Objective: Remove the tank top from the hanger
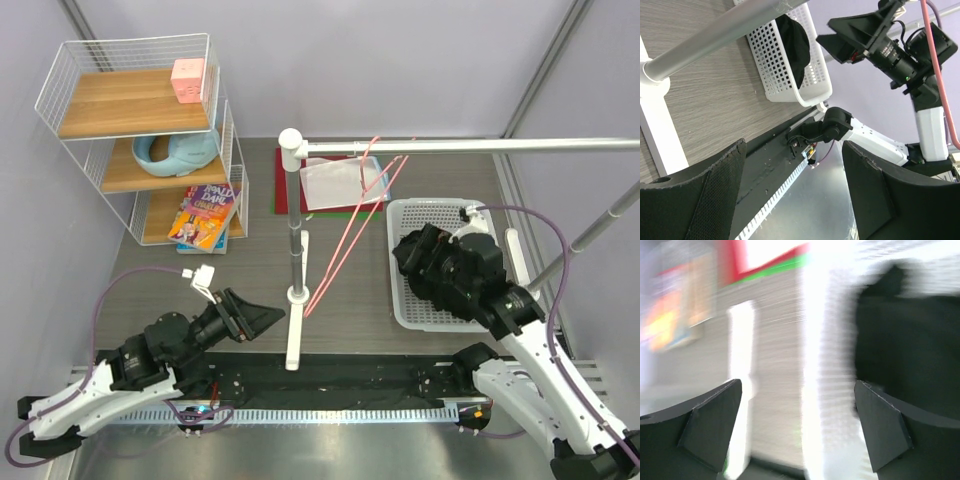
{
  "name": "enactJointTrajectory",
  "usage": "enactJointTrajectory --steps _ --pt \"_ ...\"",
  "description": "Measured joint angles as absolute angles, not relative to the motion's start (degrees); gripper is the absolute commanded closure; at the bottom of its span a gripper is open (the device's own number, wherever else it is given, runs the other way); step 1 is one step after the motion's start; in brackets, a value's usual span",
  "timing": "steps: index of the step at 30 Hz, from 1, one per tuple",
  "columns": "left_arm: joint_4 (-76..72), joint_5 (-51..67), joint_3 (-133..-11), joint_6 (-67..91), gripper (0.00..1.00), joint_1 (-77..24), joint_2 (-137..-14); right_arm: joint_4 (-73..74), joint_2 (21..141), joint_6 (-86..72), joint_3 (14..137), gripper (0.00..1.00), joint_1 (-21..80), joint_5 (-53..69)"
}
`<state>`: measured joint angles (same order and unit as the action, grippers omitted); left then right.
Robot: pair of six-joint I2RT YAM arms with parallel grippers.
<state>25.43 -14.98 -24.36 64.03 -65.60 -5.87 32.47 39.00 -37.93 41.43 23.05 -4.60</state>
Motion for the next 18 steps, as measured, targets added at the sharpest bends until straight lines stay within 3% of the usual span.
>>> enactJointTrajectory --steps 5,8,16,18 --pt "25.32 -14.96 -22.06 64.36 0.21 -65.60 -3.57 11.07 32.18 -42.70 27.73 0.00 23.11 17.78" --pt "25.28 -14.83 -20.25 64.62 0.20 -65.60 -1.34 3.01 27.81 -46.28 19.90 0.00 23.11 24.21" --pt "21.23 -11.00 -16.71 64.23 0.17 -65.60 -0.51 -9.61 2.72 -56.75 5.65 0.00 23.11 25.28" --pt "17.19 -8.82 -14.17 64.05 0.17 -65.60 -0.51 -11.81 1.65 -58.63 4.47 0.01 23.11 24.99"
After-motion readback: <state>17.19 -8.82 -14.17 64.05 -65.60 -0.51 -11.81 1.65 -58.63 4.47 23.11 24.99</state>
